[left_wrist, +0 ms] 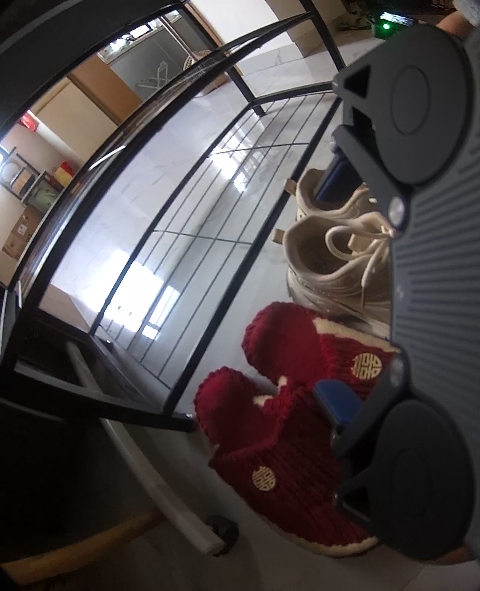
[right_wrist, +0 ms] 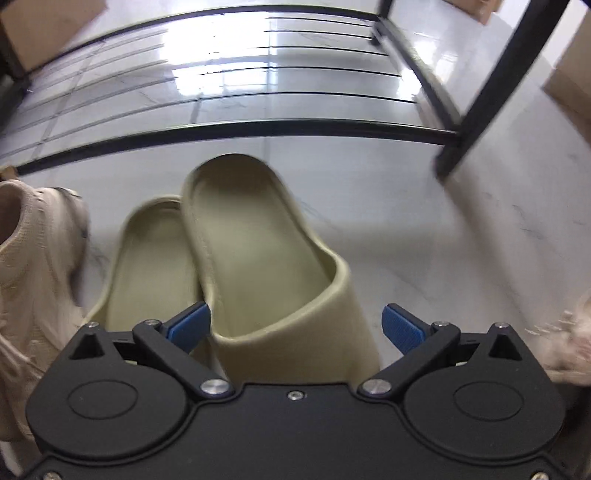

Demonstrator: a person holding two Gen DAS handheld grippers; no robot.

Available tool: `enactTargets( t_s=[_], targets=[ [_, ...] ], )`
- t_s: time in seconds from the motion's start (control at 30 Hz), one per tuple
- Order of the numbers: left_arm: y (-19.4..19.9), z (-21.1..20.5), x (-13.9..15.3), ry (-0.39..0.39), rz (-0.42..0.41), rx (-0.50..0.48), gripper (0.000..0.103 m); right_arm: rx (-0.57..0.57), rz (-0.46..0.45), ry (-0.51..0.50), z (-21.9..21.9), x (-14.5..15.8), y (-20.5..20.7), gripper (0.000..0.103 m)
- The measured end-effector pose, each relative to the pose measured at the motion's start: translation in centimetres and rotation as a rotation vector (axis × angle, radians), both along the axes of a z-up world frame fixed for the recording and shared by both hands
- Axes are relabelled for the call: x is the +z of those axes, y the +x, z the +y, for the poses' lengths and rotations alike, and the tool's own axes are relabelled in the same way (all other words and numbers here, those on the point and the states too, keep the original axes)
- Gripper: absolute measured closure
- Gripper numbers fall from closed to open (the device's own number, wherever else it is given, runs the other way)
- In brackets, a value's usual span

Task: Organize scattered shoes
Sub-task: 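Push the beige slide with the right tool to align it with the cream slide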

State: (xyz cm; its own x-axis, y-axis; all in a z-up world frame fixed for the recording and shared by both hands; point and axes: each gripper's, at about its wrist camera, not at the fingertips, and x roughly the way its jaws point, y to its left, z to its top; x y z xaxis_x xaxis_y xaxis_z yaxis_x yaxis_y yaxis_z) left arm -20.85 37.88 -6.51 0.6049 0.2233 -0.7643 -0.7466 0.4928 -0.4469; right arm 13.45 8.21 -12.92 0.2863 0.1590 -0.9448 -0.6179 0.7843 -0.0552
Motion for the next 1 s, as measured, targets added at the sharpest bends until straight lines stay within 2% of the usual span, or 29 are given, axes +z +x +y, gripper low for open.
enactTargets(
  t_s=[0.17, 0.27, 0.37, 0.43, 0.57, 0.77, 0.93, 1.0],
  targets=[
    [0.2, 0.2, -0.4, -0.007, 0.013, -0.006, 0.001, 0.156, 0.028, -0.079, 1.2, 0.2, -1.0, 0.002],
    [0.4, 0.1, -0.5, -0.01, 0.016, -0.015, 0.001, 0.201, 0.049, -0.107, 1.1, -0.5, -0.8, 0.01],
    [0.9, -0.2, -0.6, -0.007, 0.023, -0.039, 0.001, 0.218, 0.057, -0.136, 0.8, -1.6, -0.5, 0.005],
    [1.1, -0.4, -0.6, 0.002, 0.031, -0.055, 0.001, 0.196, 0.053, -0.13, 0.9, -2.4, -0.3, 0.002],
    [1.2, -0.6, -0.7, 0.02, 0.043, -0.061, 0.001, 0.168, 0.049, -0.152, 1.4, -3.0, -0.5, 0.002],
    [1.0, -0.8, 0.0, 0.058, 0.034, -0.056, 0.001, -0.021, 0.103, -0.244, 0.5, -3.2, 0.1, 0.004],
    [1.2, -1.5, 0.8, 0.102, 0.021, -0.089, 0.001, -0.161, 0.165, -0.18, -0.3, -2.6, 0.5, 0.004],
    [1.4, -1.6, 0.9, 0.107, 0.022, -0.099, 0.001, -0.168, 0.186, -0.182, 0.3, -2.7, 0.2, 0.004]
  ],
)
